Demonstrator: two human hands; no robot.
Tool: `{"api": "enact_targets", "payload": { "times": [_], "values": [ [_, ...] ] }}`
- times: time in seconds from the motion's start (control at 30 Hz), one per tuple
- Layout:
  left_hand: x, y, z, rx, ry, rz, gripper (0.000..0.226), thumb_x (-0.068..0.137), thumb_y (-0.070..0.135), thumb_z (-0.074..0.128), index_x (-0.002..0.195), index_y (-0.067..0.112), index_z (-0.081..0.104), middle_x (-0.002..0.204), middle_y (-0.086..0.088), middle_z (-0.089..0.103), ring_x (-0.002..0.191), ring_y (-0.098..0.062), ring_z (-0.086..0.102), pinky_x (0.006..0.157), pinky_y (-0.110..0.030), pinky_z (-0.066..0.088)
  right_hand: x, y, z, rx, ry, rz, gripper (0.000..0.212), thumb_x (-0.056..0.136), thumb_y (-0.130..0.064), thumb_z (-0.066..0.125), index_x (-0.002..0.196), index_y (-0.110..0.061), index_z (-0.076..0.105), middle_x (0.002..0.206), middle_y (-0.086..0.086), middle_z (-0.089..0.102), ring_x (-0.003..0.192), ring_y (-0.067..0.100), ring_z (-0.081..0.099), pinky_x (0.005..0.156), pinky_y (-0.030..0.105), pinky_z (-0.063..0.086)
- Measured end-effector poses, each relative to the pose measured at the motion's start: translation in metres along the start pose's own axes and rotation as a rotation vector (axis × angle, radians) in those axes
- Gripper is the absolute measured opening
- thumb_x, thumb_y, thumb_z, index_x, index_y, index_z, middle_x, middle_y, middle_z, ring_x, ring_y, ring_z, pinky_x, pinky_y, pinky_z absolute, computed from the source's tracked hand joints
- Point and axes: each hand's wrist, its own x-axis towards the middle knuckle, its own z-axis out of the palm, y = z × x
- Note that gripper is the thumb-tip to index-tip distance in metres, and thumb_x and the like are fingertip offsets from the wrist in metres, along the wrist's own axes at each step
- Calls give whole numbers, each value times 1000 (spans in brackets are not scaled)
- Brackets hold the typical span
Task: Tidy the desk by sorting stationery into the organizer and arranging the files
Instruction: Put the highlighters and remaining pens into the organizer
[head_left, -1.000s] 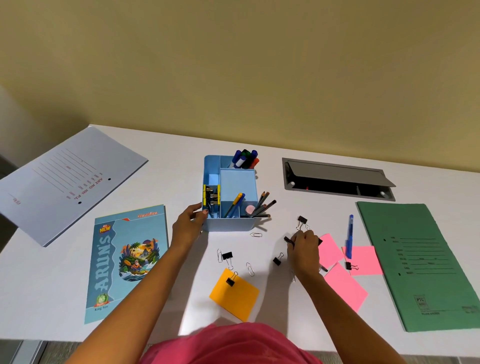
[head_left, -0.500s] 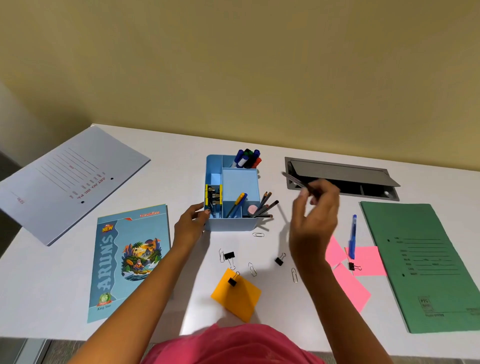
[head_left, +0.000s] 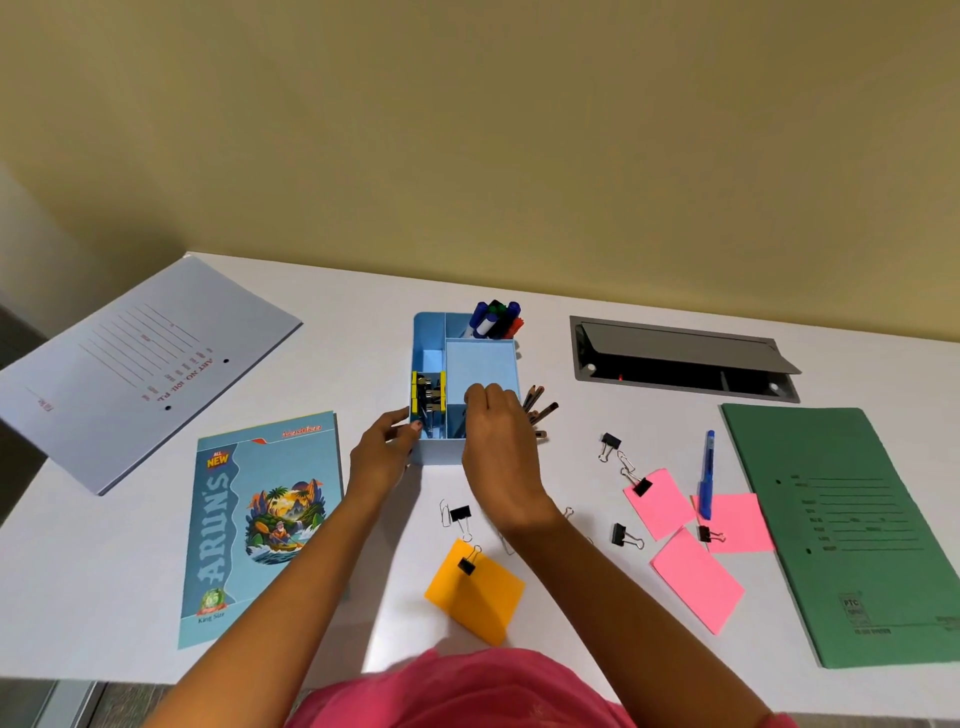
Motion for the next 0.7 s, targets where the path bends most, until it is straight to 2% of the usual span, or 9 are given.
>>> {"api": "enact_targets", "payload": {
  "times": [0.1, 0.23, 0.3, 0.37, 0.47, 0.6, 0.7],
  "values": [
    [1, 0, -1, 2, 3, -5, 38, 95, 30, 54, 131, 21, 51, 128, -11, 59, 114, -29, 57, 95, -46, 50, 4, 2, -5, 59, 1, 37, 55, 45, 24, 73, 94, 0, 64, 74, 14, 60, 64, 27, 57, 54, 32, 49],
    [0, 0, -1, -10, -2, -8, 37, 95, 29, 54, 130, 21, 52, 125, -11, 60, 110, -28, 58, 93, -45, 51, 7, 17, -30, 98, 112, 72, 62, 53, 26, 63, 111, 2, 60, 88, 16, 63, 78, 31, 59, 66, 36, 52],
    [0, 0, -1, -21, 0, -7, 36, 95, 28, 54, 130, 21, 52, 123, -10, 60, 108, -27, 59, 92, -44, 52, 7, 36, -39, 102, 164, 134, 56, 64, 24, 58, 114, -1, 59, 95, 14, 62, 86, 29, 56, 74, 31, 45],
    [0, -1, -1, -28, 1, -5, 36, 95, 28, 54, 130, 21, 53, 121, -10, 61, 108, -26, 59, 90, -43, 53, 4, 63, -42, 85, 205, 224, 39, 79, 16, 55, 113, -3, 59, 99, 13, 61, 90, 27, 55, 76, 26, 39],
    [0, -1, 0, -38, 1, -4, 36, 95, 27, 54, 131, 21, 52, 120, -9, 61, 105, -25, 59, 86, -40, 54, -7, 108, -37, 85, 231, 382, 26, 88, 9, 49, 110, -2, 58, 100, 16, 61, 93, 30, 55, 76, 33, 43],
    [0, -2, 1, -34, 4, -2, 37, 95, 28, 54, 131, 20, 52, 123, -12, 60, 110, -28, 58, 89, -42, 53, -30, 169, -20, 27, 128, 585, 35, 82, 17, 53, 114, 4, 57, 104, 27, 60, 96, 41, 56, 77, 43, 48],
    [0, -2, 1, -33, 3, 4, 37, 95, 27, 54, 132, 19, 51, 123, -13, 60, 108, -28, 59, 87, -40, 54, -46, 206, -7, -13, -30, 742, 49, 78, 20, 51, 125, 5, 51, 119, 33, 53, 102, 47, 53, 83, 47, 47]
  ]
}}
